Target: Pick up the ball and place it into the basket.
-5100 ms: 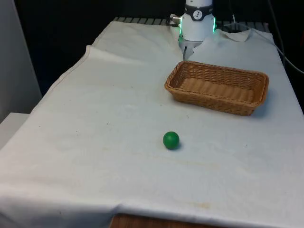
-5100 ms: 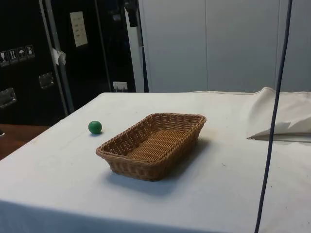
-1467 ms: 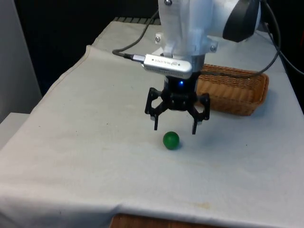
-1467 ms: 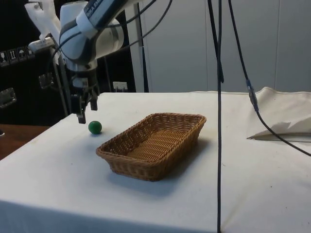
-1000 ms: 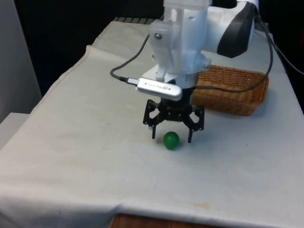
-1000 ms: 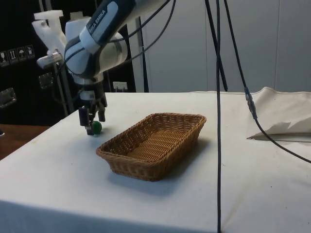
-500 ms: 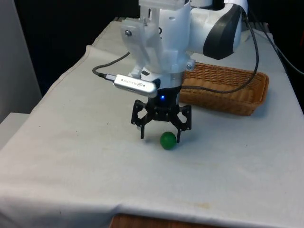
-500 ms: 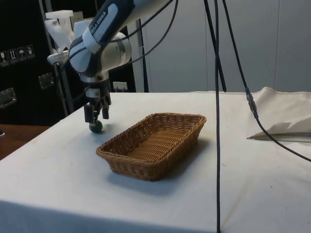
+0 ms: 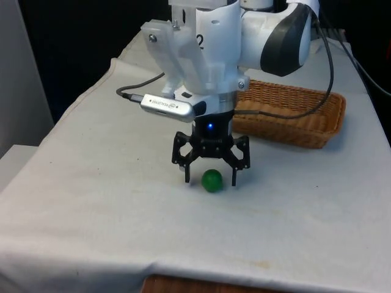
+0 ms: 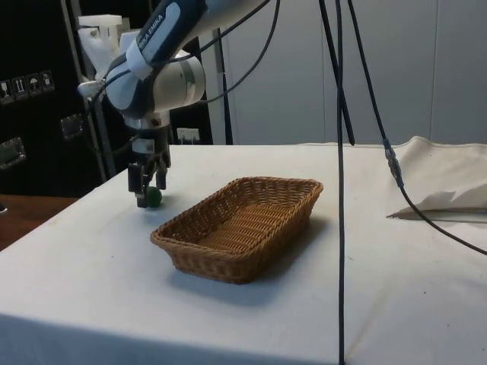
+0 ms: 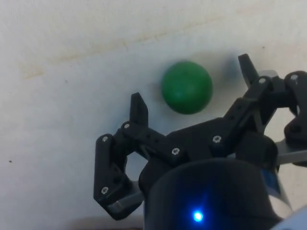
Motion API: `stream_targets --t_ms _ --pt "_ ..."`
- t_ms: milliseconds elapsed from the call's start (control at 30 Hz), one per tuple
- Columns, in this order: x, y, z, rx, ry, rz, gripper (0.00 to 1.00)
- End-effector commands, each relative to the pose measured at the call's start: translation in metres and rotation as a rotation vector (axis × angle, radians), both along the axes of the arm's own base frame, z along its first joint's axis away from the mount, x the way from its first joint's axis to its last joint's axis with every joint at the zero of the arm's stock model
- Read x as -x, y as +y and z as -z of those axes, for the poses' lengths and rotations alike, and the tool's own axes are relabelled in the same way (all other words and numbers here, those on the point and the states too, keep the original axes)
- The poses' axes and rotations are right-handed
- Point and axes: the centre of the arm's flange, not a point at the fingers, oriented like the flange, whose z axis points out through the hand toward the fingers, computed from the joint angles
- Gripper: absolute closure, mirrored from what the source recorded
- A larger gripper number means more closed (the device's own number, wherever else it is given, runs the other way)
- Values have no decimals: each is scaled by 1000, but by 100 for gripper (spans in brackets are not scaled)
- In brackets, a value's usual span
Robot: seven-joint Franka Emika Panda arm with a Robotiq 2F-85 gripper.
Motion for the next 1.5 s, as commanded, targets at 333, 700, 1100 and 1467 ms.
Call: stream_targets --t_ms 333,700,1100,1467 --pt "0 0 6 -32 -14 -4 82" --pt "1 -1 6 -31 -9 -3 100" --pt "13 3 -40 -43 -16 -25 100" --pt "31 8 -82 -52 -18 -53 100"
